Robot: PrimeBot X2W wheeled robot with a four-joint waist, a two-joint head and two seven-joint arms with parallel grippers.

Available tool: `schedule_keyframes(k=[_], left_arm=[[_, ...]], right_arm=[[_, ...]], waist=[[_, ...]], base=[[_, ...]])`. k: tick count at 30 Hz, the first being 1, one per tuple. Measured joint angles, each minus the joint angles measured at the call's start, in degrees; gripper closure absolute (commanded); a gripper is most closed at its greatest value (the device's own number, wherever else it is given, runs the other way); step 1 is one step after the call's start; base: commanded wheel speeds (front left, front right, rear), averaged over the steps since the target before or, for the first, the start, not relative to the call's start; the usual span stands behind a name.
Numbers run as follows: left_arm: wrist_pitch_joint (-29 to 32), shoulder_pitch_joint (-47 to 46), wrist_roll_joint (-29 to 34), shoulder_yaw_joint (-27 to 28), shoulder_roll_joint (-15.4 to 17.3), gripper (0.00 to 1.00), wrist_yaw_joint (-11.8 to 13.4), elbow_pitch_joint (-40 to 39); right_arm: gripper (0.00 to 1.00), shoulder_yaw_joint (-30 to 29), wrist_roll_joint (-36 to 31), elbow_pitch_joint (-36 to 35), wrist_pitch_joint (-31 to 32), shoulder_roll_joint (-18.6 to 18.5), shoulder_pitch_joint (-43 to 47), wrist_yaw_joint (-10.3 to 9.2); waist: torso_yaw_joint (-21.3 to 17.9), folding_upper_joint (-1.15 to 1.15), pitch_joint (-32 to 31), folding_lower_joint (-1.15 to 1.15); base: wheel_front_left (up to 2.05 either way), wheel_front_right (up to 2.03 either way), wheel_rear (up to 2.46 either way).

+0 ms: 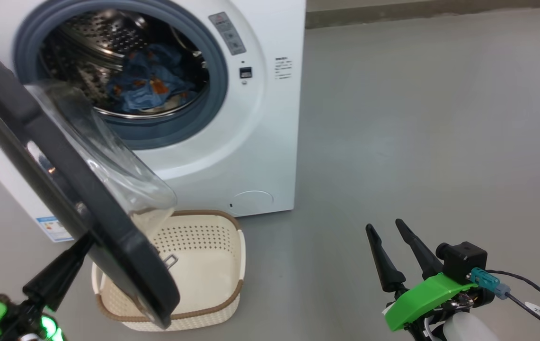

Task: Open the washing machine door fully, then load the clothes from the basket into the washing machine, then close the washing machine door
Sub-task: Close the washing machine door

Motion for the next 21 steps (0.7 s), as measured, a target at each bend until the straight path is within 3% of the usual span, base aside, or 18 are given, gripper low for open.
schedule_keyframes(k=[13,21], left_arm=[[-3.39,-8.08,2.43,-2.89,-3.32,1.00,-3.24,5.95],[-3.91,-9.15,2.44,-2.99,-3.71,1.00,-4.42,8.09]], right_arm=[[0.00,0.09,-0.09,-0.60,-0.01,0.54,-0.03,0.00],[0.00,-0.22,-0.38,-0.53,-0.01,0.51,-0.03,0.00]], waist=[[-4.40,0.00,2.18,0.00],[-4.08,0.00,1.70,0.00]], base=[[0.00,0.00,0.00],[0.00,0.00,0.00]])
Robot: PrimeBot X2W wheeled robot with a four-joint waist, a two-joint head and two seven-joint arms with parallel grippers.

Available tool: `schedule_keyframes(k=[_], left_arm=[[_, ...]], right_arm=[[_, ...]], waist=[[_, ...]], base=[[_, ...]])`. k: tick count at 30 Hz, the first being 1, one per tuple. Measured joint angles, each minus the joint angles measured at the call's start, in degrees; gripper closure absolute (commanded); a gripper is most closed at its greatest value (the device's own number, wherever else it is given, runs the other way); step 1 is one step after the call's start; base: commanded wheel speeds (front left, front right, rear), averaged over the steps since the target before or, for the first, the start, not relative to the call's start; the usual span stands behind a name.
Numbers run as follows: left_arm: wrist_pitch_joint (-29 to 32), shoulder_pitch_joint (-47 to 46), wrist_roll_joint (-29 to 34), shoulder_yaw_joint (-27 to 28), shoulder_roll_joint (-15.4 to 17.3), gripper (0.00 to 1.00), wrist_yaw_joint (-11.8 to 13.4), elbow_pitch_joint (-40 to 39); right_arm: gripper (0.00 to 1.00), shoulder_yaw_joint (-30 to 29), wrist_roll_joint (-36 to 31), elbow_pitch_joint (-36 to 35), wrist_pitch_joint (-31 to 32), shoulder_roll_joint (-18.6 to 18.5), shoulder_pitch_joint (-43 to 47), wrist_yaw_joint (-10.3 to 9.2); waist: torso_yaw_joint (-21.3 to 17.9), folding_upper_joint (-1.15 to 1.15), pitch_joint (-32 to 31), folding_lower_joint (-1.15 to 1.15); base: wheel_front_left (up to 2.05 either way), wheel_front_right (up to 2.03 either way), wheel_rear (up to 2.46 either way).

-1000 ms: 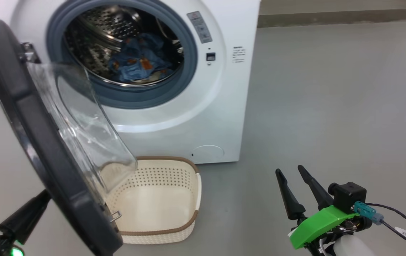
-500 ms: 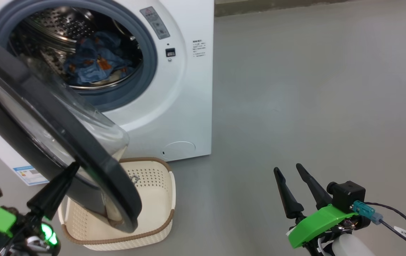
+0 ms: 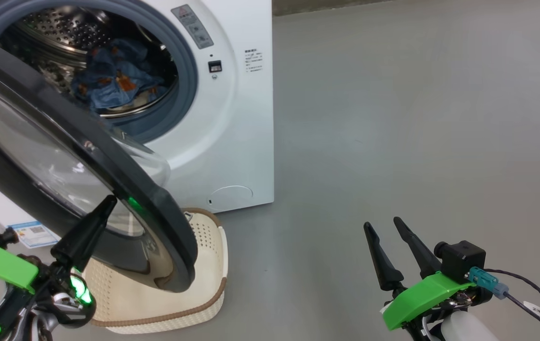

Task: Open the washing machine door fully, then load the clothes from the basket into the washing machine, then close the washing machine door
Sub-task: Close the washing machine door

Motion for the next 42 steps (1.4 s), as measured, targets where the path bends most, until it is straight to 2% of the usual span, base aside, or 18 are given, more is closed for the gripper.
schedule_keyframes(k=[9,10,12,13,14,17,22,25,28,32,39,42], left_arm=[[-1.52,0.02,2.02,-0.23,-0.03,1.00,-1.51,-0.09],[-2.03,0.03,2.72,-0.13,0.07,0.72,-1.83,-0.24],[-3.16,0.11,4.38,0.04,0.49,0.45,-2.65,-0.64],[-3.67,0.22,4.97,0.14,0.73,0.11,-2.97,-0.89],[-4.31,0.35,5.97,0.18,0.94,0.00,-3.48,-1.08],[-6.59,1.80,9.23,0.12,1.94,0.00,-5.23,-1.44],[-14.11,5.19,19.53,-1.44,3.86,0.00,-8.59,-2.66],[-19.82,6.99,25.46,-3.13,4.57,0.00,-9.15,-3.45],[-25.42,8.88,28.59,-5.83,5.05,0.00,-9.14,-5.26],[-34.21,11.76,33.34,-10.43,8.05,0.00,-9.21,-7.32],[-48.27,14.46,40.63,-16.70,12.51,0.00,-9.22,-4.89],[-52.82,14.46,42.50,-17.81,13.02,0.00,-9.22,-2.07]], right_arm=[[0.00,-0.14,-0.22,0.03,0.00,0.03,0.00,0.00],[0.00,-0.19,-0.22,0.05,0.00,0.04,0.00,-0.01],[0.00,-0.46,-0.22,0.09,0.00,0.05,0.00,-0.01],[0.00,-0.69,-0.22,0.09,0.00,0.08,0.00,0.00],[0.00,-0.94,-0.22,0.10,0.00,0.08,0.00,0.00],[0.00,-1.33,-0.22,0.10,0.00,0.09,0.00,-0.01],[0.00,-1.36,-0.22,-0.10,0.00,0.11,0.00,0.00],[0.00,-1.36,-0.21,-0.54,0.00,-0.03,0.00,0.00],[0.00,-1.36,-0.21,-0.88,0.00,-0.25,0.00,0.00],[0.00,-1.41,-0.21,-1.19,0.00,-0.41,0.00,-0.01],[0.00,-1.57,-0.21,-1.41,0.00,-0.68,0.01,0.00],[0.00,-1.60,-0.21,-1.42,0.00,-0.70,0.01,0.00]], waist=[[3.40,0.00,-0.40,0.00],[3.85,0.00,-0.46,0.00],[4.73,0.00,-0.60,0.00],[5.16,0.00,-0.67,0.00],[5.57,0.00,-0.75,0.00],[6.70,0.00,-0.99,0.00],[7.78,0.00,-1.36,0.00],[7.80,0.00,-1.42,0.00],[7.60,0.00,-1.35,0.00],[7.16,0.00,-1.22,0.00],[6.61,0.00,-1.04,0.00],[6.58,0.00,-0.98,0.00]], base=[[0.00,0.00,0.00],[0.00,0.00,0.00],[0.00,0.00,0.00],[0.00,0.00,0.00],[0.00,0.00,0.00],[0.00,0.00,0.00],[0.00,0.00,0.00],[0.00,0.00,0.00],[0.00,0.00,0.00],[0.00,0.00,0.00],[0.00,0.00,0.00],[0.00,0.00,0.00]])
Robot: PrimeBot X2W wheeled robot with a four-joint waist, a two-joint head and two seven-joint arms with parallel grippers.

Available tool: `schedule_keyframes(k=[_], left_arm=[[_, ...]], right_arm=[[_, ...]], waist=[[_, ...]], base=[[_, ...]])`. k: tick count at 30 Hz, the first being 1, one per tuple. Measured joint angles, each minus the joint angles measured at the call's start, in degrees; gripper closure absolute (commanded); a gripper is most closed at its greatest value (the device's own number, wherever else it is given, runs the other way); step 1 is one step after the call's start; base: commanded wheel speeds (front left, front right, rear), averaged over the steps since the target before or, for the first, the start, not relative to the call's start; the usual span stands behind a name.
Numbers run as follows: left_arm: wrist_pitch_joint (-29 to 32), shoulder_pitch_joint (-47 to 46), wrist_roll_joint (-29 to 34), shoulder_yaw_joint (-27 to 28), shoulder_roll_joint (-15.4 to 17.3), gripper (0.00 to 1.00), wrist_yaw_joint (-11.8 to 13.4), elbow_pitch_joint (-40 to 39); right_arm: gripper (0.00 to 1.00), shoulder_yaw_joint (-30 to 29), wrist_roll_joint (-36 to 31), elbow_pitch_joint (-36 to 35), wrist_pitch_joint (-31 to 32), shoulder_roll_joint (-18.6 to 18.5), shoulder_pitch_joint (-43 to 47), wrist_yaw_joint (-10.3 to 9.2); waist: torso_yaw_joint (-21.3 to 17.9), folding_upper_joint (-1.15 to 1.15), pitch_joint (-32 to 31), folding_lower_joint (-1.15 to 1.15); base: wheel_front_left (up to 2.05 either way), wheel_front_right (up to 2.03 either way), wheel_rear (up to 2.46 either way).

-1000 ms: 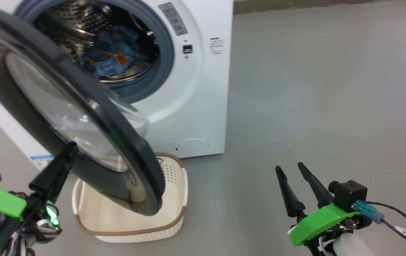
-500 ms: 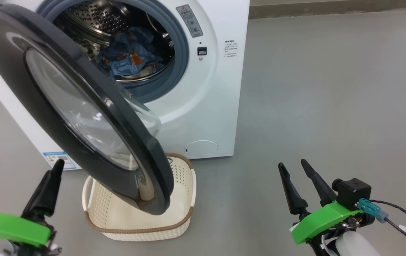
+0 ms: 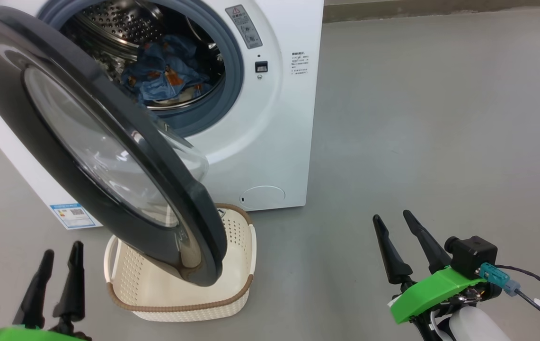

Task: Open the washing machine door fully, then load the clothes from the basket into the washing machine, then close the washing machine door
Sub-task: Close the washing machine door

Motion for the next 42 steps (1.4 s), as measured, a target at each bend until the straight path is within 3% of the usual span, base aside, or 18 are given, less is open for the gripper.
schedule_keyframes(k=[5,13,42], left_arm=[[-4.65,-0.02,4.46,-1.40,1.04,0.00,-0.26,4.24],[-6.62,-0.10,8.72,-2.20,1.14,0.00,-0.40,7.76],[-6.88,-0.37,11.44,-0.92,-0.82,0.00,-0.40,9.54]], right_arm=[[0.00,-0.04,0.00,0.01,0.00,-0.08,0.00,0.00],[0.00,-0.27,0.00,0.12,0.00,-0.46,0.00,0.00],[0.00,-0.57,-0.16,0.45,0.00,-0.70,0.00,-0.01]], waist=[[0.01,0.00,0.07,0.00],[0.21,0.00,-0.11,0.00],[0.46,0.00,-0.50,0.00]], base=[[0.00,0.00,0.00],[0.00,0.00,0.00],[0.00,0.00,0.00]])
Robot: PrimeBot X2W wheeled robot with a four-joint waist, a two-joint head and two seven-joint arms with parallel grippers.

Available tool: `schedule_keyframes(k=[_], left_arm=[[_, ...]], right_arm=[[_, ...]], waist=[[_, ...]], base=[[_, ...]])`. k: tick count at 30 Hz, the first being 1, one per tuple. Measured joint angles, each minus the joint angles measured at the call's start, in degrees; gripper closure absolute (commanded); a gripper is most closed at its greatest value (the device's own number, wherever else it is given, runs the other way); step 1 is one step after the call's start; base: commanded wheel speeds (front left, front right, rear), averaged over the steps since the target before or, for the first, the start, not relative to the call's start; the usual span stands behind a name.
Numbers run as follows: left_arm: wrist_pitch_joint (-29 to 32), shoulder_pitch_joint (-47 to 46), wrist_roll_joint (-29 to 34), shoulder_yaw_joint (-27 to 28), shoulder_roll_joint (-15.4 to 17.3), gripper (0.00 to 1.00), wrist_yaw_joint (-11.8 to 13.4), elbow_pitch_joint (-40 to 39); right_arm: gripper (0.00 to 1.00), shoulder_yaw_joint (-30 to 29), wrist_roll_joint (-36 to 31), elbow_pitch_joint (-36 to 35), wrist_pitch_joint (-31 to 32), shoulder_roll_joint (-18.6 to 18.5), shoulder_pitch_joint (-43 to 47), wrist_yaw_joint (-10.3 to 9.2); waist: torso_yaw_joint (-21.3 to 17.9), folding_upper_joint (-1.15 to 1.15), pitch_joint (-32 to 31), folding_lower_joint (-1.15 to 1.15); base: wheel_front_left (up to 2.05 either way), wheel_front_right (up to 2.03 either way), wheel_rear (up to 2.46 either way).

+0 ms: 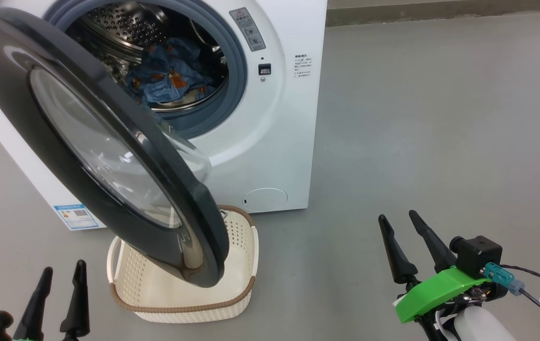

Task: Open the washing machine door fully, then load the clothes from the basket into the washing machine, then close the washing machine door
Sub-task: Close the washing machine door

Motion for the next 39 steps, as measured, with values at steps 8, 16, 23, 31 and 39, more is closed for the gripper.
schedule_keyframes(k=[8,16,23,31,39], left_arm=[[0.00,0.00,0.00,0.08,-0.31,0.00,0.00,-0.01],[0.00,0.00,-0.01,-0.07,-1.27,0.00,-0.01,-0.02],[0.00,0.01,-0.03,-0.15,-1.35,0.00,-0.01,-0.02],[-0.01,0.02,-0.19,-1.21,-1.66,0.00,-0.01,0.25],[-0.01,0.02,-0.19,-1.79,-1.68,0.00,-0.01,0.75]], right_arm=[[0.00,0.02,0.00,0.00,0.00,-0.01,0.00,0.01],[1.00,0.27,0.01,-0.08,0.00,0.01,0.00,0.00],[1.00,0.30,0.03,-2.57,0.00,0.05,-0.04,0.00],[1.00,2.93,0.18,-10.01,-0.01,1.60,-0.80,0.01],[1.00,5.48,0.18,-19.23,-0.25,1.82,-1.96,0.00]], waist=[[0.16,0.00,-0.09,0.00],[1.42,0.00,-0.11,0.00],[4.57,0.00,-0.19,0.00],[9.53,0.00,-0.45,0.00],[14.60,0.00,-0.93,0.00]], base=[[0.00,0.00,0.00],[0.00,0.00,0.00],[0.00,0.00,0.00],[0.00,0.00,0.00],[0.00,0.00,0.00]])
